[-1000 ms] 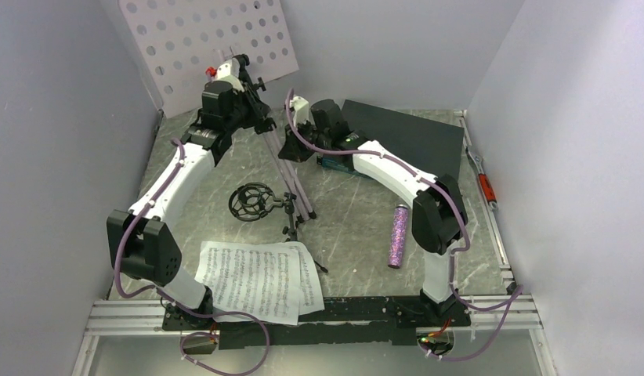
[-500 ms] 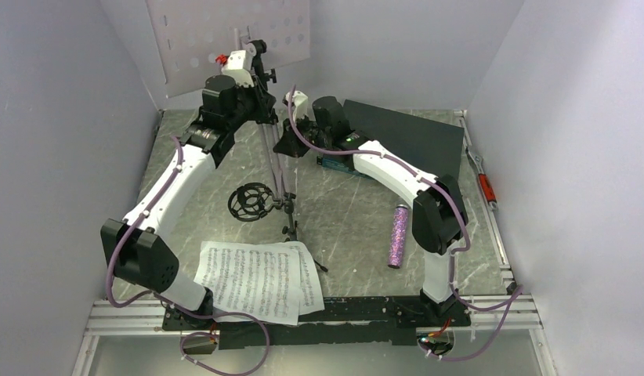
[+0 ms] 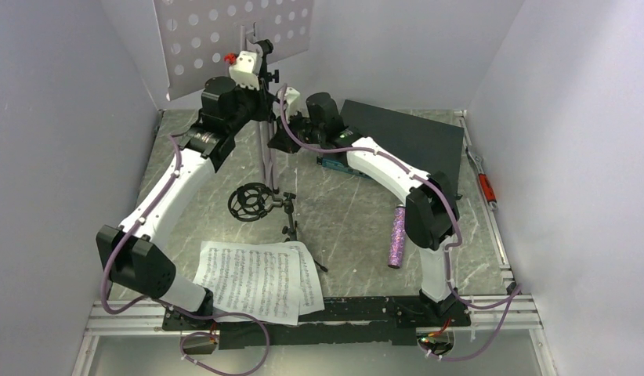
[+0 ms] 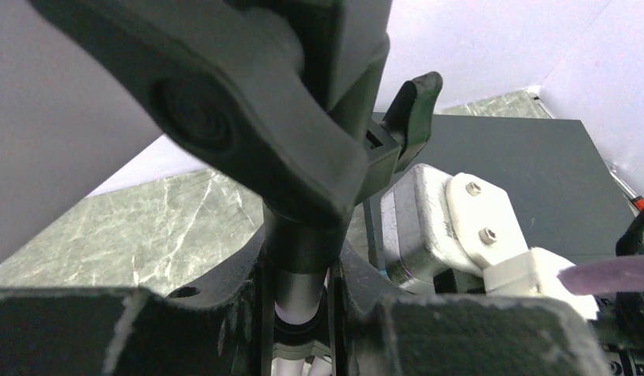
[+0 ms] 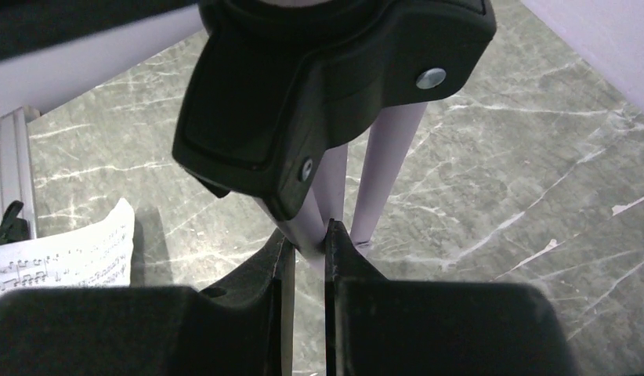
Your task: Set up the instrument practice props
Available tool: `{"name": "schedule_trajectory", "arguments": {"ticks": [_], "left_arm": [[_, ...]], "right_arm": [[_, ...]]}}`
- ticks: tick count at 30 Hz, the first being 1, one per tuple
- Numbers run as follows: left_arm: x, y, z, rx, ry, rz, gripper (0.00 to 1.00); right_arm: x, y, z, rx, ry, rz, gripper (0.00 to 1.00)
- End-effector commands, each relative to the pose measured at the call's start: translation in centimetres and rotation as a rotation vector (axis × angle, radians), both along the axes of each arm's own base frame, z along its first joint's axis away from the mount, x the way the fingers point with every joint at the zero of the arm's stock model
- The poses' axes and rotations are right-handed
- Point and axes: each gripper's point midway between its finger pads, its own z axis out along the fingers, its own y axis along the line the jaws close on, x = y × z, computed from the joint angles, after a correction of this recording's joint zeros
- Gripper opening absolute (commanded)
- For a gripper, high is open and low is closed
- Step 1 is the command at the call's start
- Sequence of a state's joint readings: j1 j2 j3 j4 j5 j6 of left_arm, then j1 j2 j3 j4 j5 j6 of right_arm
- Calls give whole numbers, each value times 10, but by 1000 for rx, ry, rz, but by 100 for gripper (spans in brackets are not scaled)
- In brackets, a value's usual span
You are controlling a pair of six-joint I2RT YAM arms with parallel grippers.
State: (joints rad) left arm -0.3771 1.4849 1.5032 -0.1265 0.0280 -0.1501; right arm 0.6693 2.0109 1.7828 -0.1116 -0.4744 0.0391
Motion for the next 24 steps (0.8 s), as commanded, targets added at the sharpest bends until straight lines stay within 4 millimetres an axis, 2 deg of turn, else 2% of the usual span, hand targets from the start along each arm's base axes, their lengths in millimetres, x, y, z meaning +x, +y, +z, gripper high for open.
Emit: {"name": "schedule_trajectory", "arguments": {"ticks": [1,7,10,17,24], "left_arm": [[-127,-35,187,-244,-486,-318,3],[-137,-27,201,-234,-545,-306,3],[-135,-22,205,-225,-553,-275,3],[-130,-14,207,-205,-563,-219,3],[-132,-5,217,-197,-602,-180,3]], "right_arm": [[69,-37,-10,-19,-45,-302,0],[62,-43,-23,-51,-38,-297,0],[56,-46,-28,-58,-31,-290,0],[42,-53,-31,-66,-19,-270,0],[31,-61,-28,-84,-20,-266,0]]}}
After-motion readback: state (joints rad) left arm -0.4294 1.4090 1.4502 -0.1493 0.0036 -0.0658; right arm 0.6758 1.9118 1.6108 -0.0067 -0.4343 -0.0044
